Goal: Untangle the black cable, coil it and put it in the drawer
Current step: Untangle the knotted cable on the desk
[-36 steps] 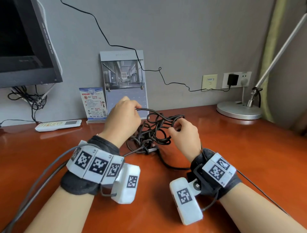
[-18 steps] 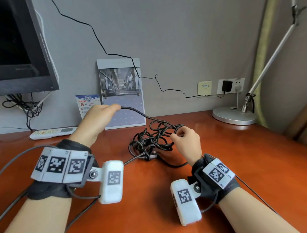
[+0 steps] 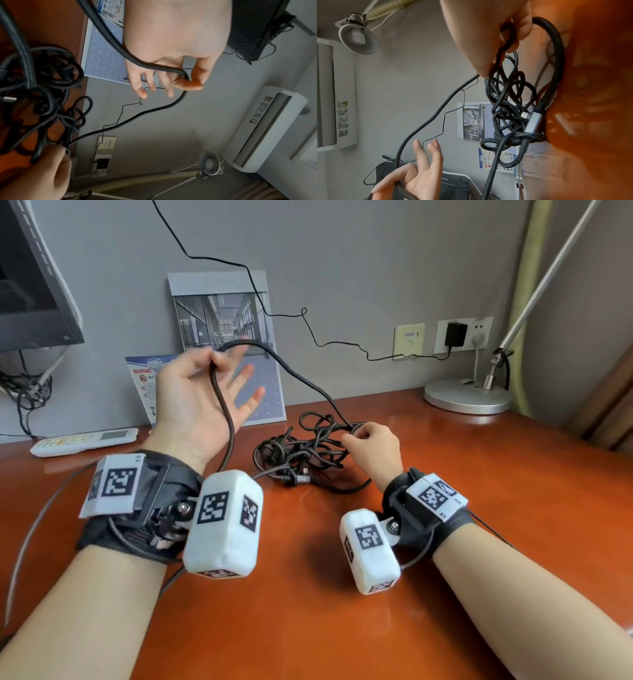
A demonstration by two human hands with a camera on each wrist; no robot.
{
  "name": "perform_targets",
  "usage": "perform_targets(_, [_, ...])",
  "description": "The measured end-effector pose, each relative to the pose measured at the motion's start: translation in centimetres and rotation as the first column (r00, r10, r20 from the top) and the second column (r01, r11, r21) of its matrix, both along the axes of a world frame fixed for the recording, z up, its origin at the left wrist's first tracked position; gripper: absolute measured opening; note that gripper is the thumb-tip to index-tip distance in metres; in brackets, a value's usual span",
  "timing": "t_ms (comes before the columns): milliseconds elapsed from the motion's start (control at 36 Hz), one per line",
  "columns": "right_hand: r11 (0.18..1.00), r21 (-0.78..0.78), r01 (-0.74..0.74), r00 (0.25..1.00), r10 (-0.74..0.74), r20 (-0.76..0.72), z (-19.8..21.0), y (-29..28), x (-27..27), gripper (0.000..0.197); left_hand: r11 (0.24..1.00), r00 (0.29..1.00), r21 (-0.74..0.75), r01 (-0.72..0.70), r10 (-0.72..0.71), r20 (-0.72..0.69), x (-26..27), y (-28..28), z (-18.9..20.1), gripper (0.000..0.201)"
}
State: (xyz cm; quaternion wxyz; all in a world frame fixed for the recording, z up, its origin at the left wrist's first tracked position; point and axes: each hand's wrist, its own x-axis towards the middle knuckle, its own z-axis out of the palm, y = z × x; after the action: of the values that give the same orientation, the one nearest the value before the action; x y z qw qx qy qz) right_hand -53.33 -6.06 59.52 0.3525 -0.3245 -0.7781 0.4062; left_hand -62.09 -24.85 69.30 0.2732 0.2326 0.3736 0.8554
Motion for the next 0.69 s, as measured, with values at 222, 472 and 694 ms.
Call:
perform_targets(222, [0.996, -0.094, -0.005, 1.0, 0.005, 0.001, -0.2, -0.2, 0.0, 0.025, 0.97, 0.998, 0.236, 0.049, -0.039, -0.047, 0.7, 0.4, -0.4, 0.018])
perform_targets(472, [0.983, -0.179, -0.038, 0.999, 0.04, 0.006, -0.3, -0.4, 0.1, 0.025, 0.968, 0.988, 0.249, -0.031, 0.068, -0.141, 0.3, 0.4, -0.8, 0.041])
perform_targets(694, [0.973, -0.228, -0.016, 0.999, 0.026, 0.044, -0.5, -0.4, 0.2, 0.028, 0.943, 0.961, 0.186, -0.276, 0.278, 0.015, -0.7, -0.1, -0.9, 0.048])
